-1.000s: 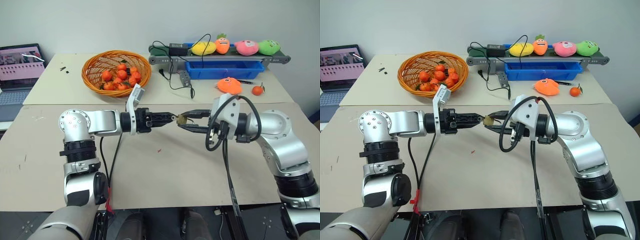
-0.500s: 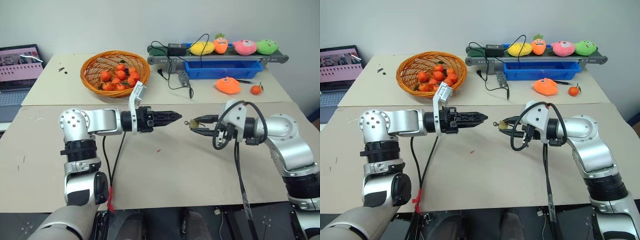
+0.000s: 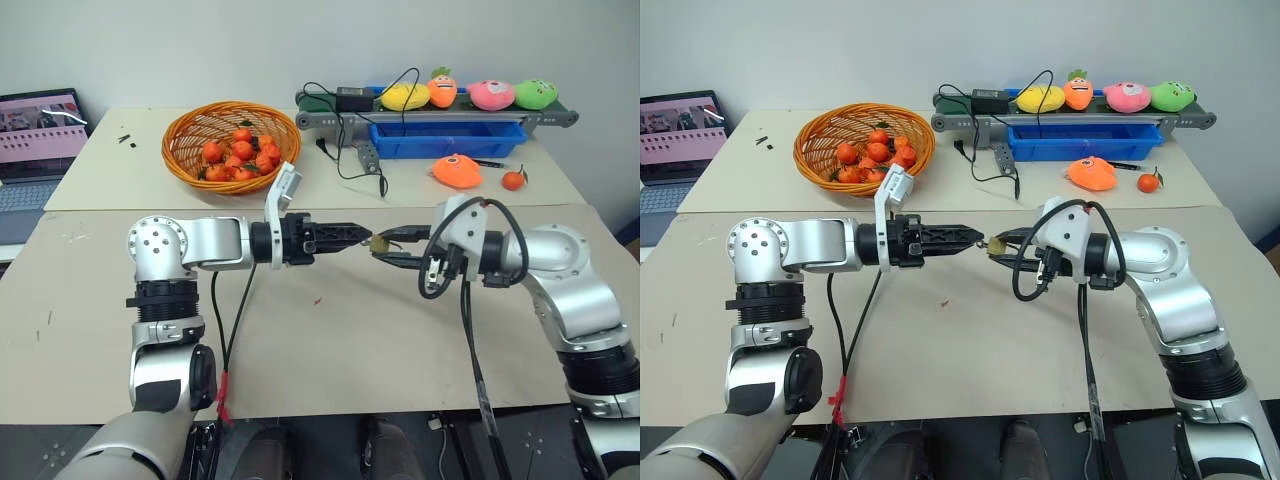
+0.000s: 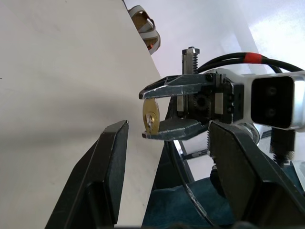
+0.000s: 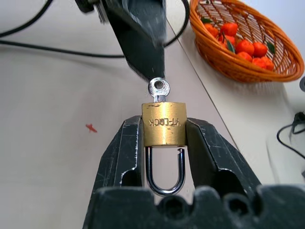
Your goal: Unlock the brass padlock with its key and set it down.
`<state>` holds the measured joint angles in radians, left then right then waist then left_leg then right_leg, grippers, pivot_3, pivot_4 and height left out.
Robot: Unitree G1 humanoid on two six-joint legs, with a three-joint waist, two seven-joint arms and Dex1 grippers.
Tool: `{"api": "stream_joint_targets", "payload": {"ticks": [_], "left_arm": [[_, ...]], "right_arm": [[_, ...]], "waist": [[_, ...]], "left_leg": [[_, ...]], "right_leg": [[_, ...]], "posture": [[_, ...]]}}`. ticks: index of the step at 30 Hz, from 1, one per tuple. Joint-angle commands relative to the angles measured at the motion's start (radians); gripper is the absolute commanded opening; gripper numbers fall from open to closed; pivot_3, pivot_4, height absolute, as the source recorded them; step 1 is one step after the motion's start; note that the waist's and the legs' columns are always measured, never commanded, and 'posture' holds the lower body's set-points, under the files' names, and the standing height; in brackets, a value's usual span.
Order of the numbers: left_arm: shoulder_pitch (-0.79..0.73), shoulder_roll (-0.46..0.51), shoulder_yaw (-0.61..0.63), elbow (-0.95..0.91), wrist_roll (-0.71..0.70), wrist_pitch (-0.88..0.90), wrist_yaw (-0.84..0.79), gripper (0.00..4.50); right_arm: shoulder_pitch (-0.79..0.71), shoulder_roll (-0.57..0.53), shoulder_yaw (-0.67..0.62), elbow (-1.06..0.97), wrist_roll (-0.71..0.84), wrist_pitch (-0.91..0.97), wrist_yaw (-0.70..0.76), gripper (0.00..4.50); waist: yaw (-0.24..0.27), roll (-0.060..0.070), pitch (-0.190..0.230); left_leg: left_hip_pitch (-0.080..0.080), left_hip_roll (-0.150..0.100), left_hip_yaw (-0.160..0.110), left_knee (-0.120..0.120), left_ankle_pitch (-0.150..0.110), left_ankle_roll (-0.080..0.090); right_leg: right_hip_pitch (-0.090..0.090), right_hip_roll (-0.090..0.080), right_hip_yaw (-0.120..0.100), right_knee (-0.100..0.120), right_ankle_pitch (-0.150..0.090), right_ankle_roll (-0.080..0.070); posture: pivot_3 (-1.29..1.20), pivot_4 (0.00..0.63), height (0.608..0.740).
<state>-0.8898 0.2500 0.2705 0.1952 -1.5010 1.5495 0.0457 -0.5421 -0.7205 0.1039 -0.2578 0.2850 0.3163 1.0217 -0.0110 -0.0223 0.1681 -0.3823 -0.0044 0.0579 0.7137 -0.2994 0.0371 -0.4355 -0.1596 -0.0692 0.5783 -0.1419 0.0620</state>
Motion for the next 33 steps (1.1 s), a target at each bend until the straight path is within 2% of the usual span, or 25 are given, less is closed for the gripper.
{"api": "stream_joint_targets", "payload": {"ticks": [1, 24, 26, 27, 28, 33], "left_arm": [[-0.024, 0.001, -0.011, -0.011, -0.026, -0.025, -0.011, 2.86], [-0.008, 0.012, -0.056, -0.015, 0.007, -0.052, -0.041, 2.86], [-0.010, 0.011, -0.056, -0.013, 0.011, -0.054, -0.043, 2.29], [-0.010, 0.011, -0.057, -0.013, 0.012, -0.054, -0.045, 2.17], [-0.010, 0.011, -0.057, -0.013, 0.012, -0.055, -0.046, 1.65], [-0.014, 0.006, -0.054, -0.008, 0.006, -0.055, -0.052, 0.01]], "right_arm": [[-0.027, 0.005, -0.013, -0.051, 0.009, 0.011, -0.013, 0.92], [-0.041, 0.012, -0.016, -0.094, 0.017, 0.052, -0.028, 0.92], [-0.042, 0.011, -0.017, -0.093, 0.017, 0.052, -0.028, 0.92], [-0.042, 0.011, -0.018, -0.093, 0.017, 0.052, -0.027, 0.92], [-0.042, 0.010, -0.018, -0.093, 0.017, 0.052, -0.027, 0.92], [-0.041, 0.007, -0.022, -0.101, 0.019, 0.057, -0.030, 0.92]], "waist": [[0.000, 0.000, 0.000], [0.000, 0.000, 0.000], [0.000, 0.000, 0.000], [0.000, 0.000, 0.000], [0.000, 0.000, 0.000], [0.000, 0.000, 0.000]], "left_leg": [[0.000, 0.000, 0.000, 0.000, 0.000, 0.000], [0.000, 0.000, 0.000, 0.000, 0.000, 0.000], [0.000, 0.000, 0.000, 0.000, 0.000, 0.000], [0.000, 0.000, 0.000, 0.000, 0.000, 0.000], [0.000, 0.000, 0.000, 0.000, 0.000, 0.000], [0.000, 0.000, 0.000, 0.000, 0.000, 0.000]], "right_leg": [[0.000, 0.000, 0.000, 0.000, 0.000, 0.000], [0.000, 0.000, 0.000, 0.000, 0.000, 0.000], [0.000, 0.000, 0.000, 0.000, 0.000, 0.000], [0.000, 0.000, 0.000, 0.000, 0.000, 0.000], [0.000, 0.000, 0.000, 0.000, 0.000, 0.000], [0.000, 0.000, 0.000, 0.000, 0.000, 0.000]], "posture": [[0.00, 0.150, 0.740], [0.00, 0.150, 0.740], [0.00, 0.150, 0.740], [0.00, 0.150, 0.740], [0.00, 0.150, 0.740], [0.00, 0.150, 0.740]]}}
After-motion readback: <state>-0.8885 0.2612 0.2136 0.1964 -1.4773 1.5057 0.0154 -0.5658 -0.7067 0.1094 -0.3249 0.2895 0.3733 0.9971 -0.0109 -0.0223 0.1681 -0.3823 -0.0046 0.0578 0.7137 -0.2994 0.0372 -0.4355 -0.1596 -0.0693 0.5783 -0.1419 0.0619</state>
